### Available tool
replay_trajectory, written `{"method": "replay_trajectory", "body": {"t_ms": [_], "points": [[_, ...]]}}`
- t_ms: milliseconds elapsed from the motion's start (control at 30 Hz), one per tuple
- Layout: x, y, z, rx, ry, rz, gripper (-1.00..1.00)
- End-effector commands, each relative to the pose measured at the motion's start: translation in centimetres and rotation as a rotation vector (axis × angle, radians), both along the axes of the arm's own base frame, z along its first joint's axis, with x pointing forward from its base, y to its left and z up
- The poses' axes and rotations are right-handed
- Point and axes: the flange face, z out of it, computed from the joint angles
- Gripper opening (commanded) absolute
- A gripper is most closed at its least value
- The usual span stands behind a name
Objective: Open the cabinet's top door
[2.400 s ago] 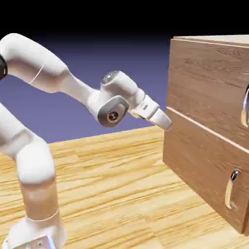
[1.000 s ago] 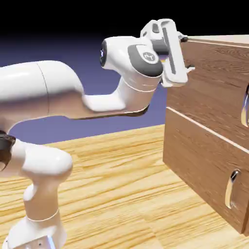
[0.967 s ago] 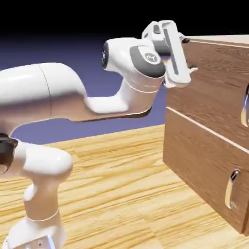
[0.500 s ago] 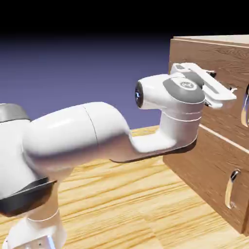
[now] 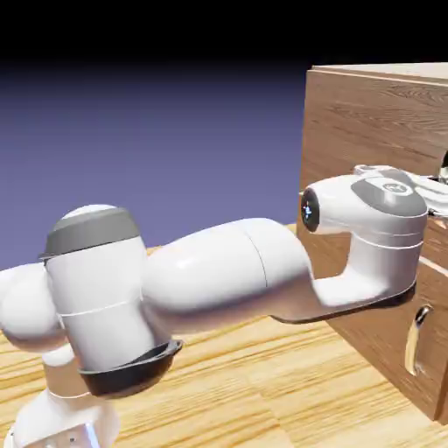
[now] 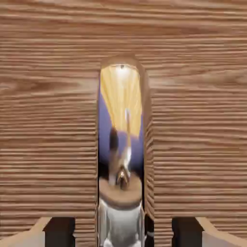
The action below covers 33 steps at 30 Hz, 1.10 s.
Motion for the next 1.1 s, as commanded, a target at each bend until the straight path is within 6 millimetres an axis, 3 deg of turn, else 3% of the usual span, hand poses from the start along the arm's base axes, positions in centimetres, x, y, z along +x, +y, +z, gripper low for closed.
{"method": "replay_trajectory", "body": {"t_ms": [0, 367, 800, 1067], "points": [[-0.8, 0.3, 0.0, 0.000, 0.000, -0.014, -1.00], [-9.3, 3.8, -0.1, 0.000, -0.003, -0.192, -1.00], [-10.0, 4.1, 0.1, -0.001, 0.000, -0.203, -1.00], [-14.6, 6.9, 0.0, 0.000, 0.000, -0.305, -1.00]]}}
